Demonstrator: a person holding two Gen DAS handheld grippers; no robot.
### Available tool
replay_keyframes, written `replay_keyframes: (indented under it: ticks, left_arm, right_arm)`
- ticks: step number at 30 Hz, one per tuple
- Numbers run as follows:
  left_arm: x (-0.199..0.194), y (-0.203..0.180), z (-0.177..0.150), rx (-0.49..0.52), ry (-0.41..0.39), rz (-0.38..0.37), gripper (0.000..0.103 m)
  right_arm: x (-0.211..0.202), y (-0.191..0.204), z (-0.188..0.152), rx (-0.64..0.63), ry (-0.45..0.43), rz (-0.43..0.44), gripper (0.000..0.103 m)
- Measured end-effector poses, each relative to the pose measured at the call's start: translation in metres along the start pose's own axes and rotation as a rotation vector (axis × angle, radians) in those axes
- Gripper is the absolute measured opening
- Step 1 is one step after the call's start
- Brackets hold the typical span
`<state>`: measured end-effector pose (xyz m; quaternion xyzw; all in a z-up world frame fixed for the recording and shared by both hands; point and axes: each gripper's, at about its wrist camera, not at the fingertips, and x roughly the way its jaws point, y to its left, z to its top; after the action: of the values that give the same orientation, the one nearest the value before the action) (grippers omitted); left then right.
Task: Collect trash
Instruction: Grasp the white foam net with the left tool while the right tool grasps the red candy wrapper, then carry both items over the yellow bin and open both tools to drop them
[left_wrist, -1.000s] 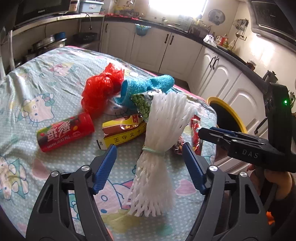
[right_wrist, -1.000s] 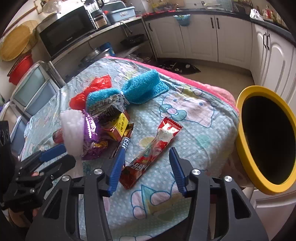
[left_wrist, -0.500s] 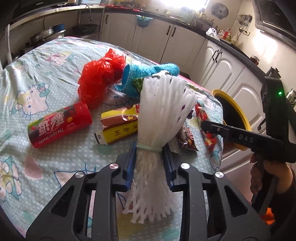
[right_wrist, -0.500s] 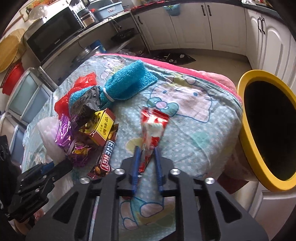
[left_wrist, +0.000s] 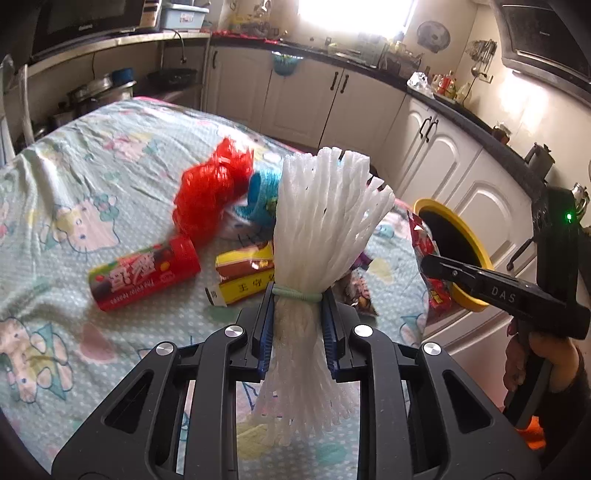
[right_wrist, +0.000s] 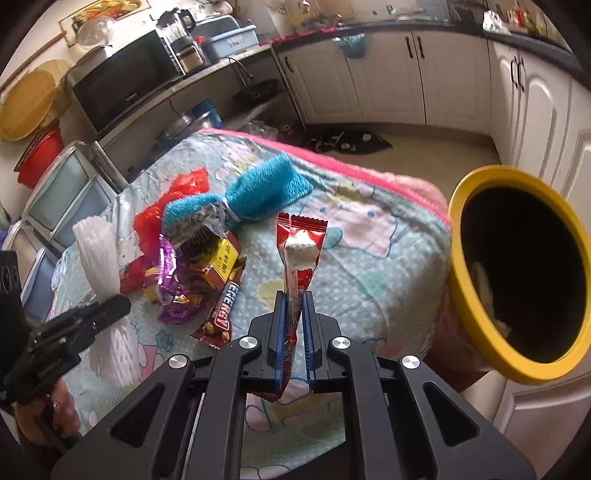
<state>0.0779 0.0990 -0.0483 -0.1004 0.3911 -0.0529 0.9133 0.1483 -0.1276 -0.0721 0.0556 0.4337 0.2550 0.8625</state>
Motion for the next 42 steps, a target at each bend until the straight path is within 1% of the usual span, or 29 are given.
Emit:
replay_keyframes:
  ticks: [9, 20, 26, 31, 42]
  left_arm:
    - [-0.018, -0.026, 0.021, 0.044, -0.075, -0.018, 0.017]
    - [-0.028, -0.074, 0.058, 0.116, -0.159, -0.064, 0.017]
    - [-0.029, -0.098, 0.072, 0.156, -0.186, -0.087, 0.017]
    - [-0.026, -0.116, 0.081, 0.179, -0.2, -0.109, 0.017]
    - [-0.01, -0.164, 0.096, 0.224, -0.217, -0.166, 0.017]
  right_arm:
    - [-0.044, 0.003, 0.008, -0.061, -0.108, -0.043, 0.009]
    - [-0.099, -0.01, 0.027, -0.065, -0.248, -0.085, 0.009]
    - [-0.125, -0.03, 0.033, -0.035, -0.313, -0.12, 0.009]
    - [-0.145, -0.052, 0.038, -0.006, -0.362, -0.166, 0.009]
    - [-0.167, -0.086, 0.032, 0.042, -0.425, -0.261, 0.009]
